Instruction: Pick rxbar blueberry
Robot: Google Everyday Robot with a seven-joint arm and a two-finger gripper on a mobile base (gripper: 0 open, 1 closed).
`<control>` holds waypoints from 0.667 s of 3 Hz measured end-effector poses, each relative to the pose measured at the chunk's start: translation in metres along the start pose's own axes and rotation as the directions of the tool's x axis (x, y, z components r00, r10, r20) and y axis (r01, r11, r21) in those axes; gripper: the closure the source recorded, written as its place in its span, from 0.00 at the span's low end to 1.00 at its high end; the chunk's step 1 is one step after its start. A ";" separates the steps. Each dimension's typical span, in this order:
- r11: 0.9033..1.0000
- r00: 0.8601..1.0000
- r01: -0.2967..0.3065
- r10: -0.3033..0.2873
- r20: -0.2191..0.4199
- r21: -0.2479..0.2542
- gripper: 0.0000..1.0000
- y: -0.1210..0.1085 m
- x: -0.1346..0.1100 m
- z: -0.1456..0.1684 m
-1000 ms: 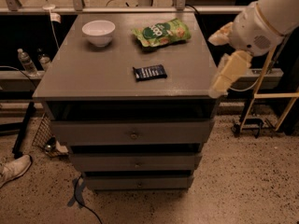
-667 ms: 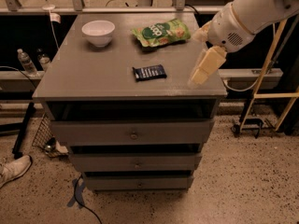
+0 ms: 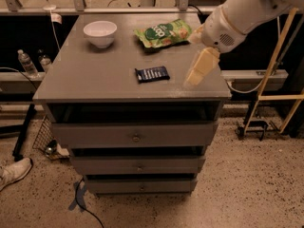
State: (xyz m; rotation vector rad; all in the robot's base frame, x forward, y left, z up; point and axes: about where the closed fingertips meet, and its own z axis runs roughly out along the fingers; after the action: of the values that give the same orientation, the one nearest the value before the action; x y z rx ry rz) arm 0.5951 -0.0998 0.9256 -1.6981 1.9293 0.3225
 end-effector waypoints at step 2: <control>0.994 0.994 0.087 -0.091 -0.063 -0.066 0.00 -0.043 -0.011 0.055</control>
Offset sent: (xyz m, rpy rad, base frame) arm 0.0886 0.0453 -0.0454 -0.1112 0.0246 0.1500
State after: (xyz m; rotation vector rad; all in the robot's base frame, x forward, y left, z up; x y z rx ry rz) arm 0.6501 -0.0694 0.8938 -1.8508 1.9015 0.2996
